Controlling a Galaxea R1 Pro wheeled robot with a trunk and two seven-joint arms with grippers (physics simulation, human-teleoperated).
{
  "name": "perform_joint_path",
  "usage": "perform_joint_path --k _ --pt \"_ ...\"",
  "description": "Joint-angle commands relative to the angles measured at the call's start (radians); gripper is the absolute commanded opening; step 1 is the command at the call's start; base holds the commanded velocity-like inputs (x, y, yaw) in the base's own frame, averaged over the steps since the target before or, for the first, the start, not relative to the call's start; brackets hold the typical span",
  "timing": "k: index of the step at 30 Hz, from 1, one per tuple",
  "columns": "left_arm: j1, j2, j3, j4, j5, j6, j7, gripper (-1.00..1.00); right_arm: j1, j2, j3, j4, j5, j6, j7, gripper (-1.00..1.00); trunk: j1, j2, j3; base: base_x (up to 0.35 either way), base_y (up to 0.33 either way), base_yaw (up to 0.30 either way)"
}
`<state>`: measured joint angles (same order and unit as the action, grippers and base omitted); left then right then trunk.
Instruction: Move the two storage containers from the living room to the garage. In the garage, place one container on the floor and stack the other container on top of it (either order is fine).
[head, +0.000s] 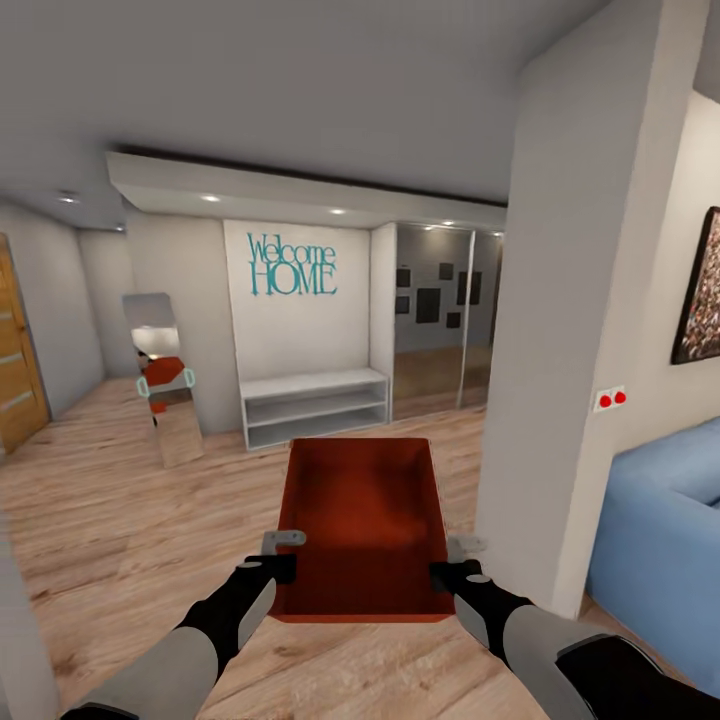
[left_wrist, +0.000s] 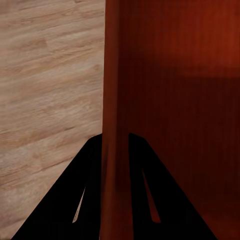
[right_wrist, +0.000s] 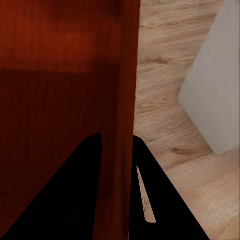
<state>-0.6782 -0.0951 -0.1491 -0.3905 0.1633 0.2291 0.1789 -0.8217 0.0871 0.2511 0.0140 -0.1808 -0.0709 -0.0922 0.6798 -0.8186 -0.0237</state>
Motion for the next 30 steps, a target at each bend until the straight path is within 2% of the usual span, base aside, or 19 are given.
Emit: perform_joint_path --k 1,21,30 --pt "-0.001 0.002 0.049 -0.016 0.028 0.003 0.013 -1.00 0.000 0.000 -0.044 0.003 -0.009 -0.003 0.000 -1.00 0.000 -0.002 -0.001 0.000 0.000 0.268" --pt "-0.001 0.003 0.050 -0.016 0.028 0.003 0.013 -1.00 0.000 -0.001 -0.044 0.003 -0.009 -0.003 0.000 -1.00 0.000 -0.002 0.004 0.000 0.000 0.266" --pt "-0.001 0.003 0.051 -0.013 0.028 0.003 0.014 -1.00 0.000 0.000 -0.044 0.003 -0.009 -0.003 0.000 -1.00 0.000 -0.002 0.004 0.261 0.000 0.027"
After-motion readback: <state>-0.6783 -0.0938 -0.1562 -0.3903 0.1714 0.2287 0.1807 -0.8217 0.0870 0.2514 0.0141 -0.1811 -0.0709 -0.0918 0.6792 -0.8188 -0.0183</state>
